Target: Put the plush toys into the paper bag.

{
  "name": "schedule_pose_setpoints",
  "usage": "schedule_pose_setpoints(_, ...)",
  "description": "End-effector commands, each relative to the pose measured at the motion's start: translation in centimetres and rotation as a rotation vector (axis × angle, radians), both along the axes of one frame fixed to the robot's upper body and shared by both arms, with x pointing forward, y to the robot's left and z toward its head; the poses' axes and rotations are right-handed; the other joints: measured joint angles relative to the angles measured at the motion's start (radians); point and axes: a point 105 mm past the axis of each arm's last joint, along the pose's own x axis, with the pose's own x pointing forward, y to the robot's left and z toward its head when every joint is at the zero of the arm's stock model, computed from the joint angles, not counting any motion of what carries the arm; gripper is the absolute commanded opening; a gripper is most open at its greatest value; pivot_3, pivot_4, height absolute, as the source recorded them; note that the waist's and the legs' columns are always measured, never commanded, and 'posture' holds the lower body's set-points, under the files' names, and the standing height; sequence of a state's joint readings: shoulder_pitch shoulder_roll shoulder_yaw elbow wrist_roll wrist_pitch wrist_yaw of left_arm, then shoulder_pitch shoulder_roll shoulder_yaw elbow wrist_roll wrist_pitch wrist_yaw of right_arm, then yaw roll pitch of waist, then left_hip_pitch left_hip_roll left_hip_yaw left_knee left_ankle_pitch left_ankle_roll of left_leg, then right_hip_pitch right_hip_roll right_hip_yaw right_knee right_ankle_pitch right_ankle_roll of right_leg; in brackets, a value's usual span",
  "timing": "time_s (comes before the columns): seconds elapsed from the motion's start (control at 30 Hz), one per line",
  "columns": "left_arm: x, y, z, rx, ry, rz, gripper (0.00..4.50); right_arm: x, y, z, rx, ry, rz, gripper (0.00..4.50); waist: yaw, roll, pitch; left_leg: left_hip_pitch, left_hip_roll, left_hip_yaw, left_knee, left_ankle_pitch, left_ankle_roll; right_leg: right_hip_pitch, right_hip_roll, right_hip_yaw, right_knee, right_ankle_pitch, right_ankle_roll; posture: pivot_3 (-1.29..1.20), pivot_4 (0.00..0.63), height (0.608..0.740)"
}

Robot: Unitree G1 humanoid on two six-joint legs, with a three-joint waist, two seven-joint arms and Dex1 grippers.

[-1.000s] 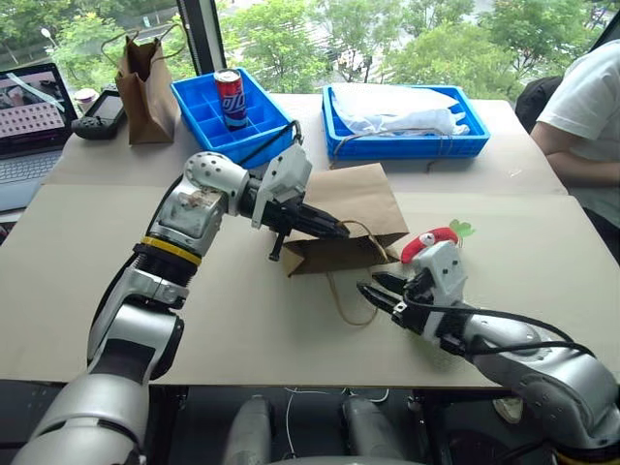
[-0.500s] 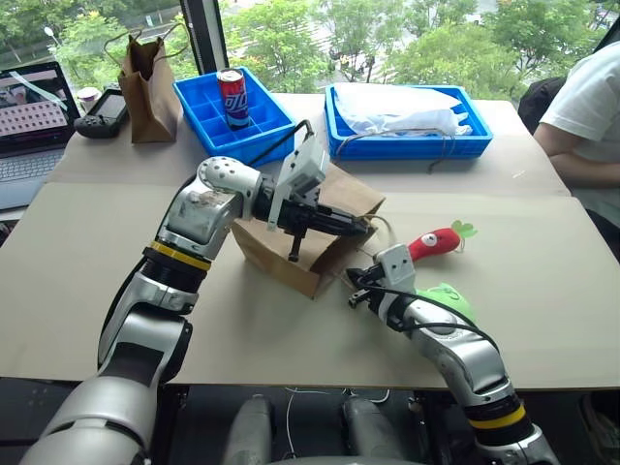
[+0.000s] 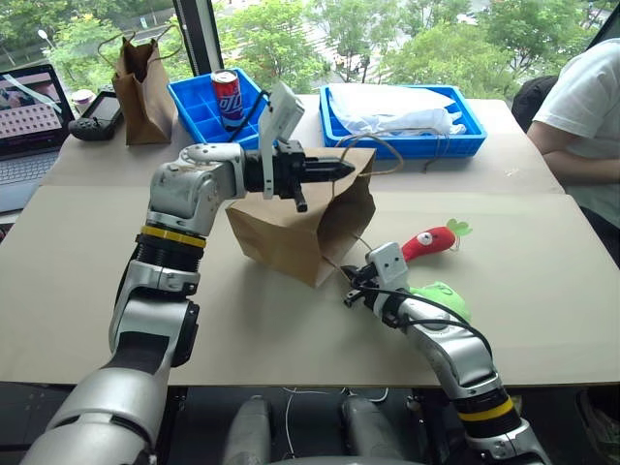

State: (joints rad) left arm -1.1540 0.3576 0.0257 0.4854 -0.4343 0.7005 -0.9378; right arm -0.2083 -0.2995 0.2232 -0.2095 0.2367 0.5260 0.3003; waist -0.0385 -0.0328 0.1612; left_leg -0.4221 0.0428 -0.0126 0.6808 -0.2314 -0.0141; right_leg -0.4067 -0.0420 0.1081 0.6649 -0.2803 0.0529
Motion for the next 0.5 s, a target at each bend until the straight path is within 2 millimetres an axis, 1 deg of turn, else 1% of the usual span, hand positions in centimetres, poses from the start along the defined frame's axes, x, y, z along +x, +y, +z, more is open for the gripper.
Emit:
schedule_pose_setpoints(0.03, 2.5, 3.0, 2.7, -0.106, 0.006, 0.203, 0.0, -0.6, -0.2, -1.3, -0.009, 0.053, -0.007, 0.05, 0.0, 0.0, 0.0, 0.0, 0.0, 0.0, 0.0, 0.0, 0.0, 0.0, 0.0, 0.0, 0.0, 0.0, 0.0, 0.0, 0.15, 0.715)
schedule_pose_setpoints(0.17, 3.8, 4.6, 2.7, -0.137, 0.046, 0.3, 0.0, -0.7, -0.2, -1.4, -0.007, 0.06, -0.008, 0.05, -0.002, 0.0, 0.0, 0.0, 0.0, -0.002, 0.0, 0.0, 0.0, 0.001, 0.0, -0.002, 0.0, 0.0, 0.0, 0.0, 0.15, 0.715)
schedule_pose_setpoints(0.27, 3.7, 4.3, 2.3, -0.146, 0.067, 0.283, 0.0, -0.7, -0.2, -1.4, -0.012, 0.059, -0.007, 0.05, -0.001, 0.0, 0.0, 0.0, 0.0, -0.002, 0.0, 0.0, 0.0, 0.001, -0.001, -0.003, 0.0, 0.0, 0.0, 0.0, 0.15, 0.715)
schedule_pose_setpoints(0.37, 3.4, 3.7, 1.8, -0.142, 0.082, 0.249, 0.0, -0.5, -0.3, -1.0, -0.042, 0.036, -0.004, 0.05, 0.0, 0.0, 0.0, 0.0, -0.001, -0.003, 0.0, 0.0, -0.001, 0.001, -0.001, -0.003, 0.0, 0.0, 0.0, 0.0, 0.15, 0.715)
schedule_pose_setpoints(0.5, 2.6, 3.0, 1.6, -0.14, 0.095, 0.19, 0.0, 0.0, -0.2, 0.6, -0.044, -0.002, 0.004, 0.05, -0.002, 0.0, 0.0, 0.0, -0.001, -0.003, 0.0, 0.001, -0.001, 0.001, -0.001, -0.003, 0.0, 0.0, 0.0, 0.0, 0.15, 0.715)
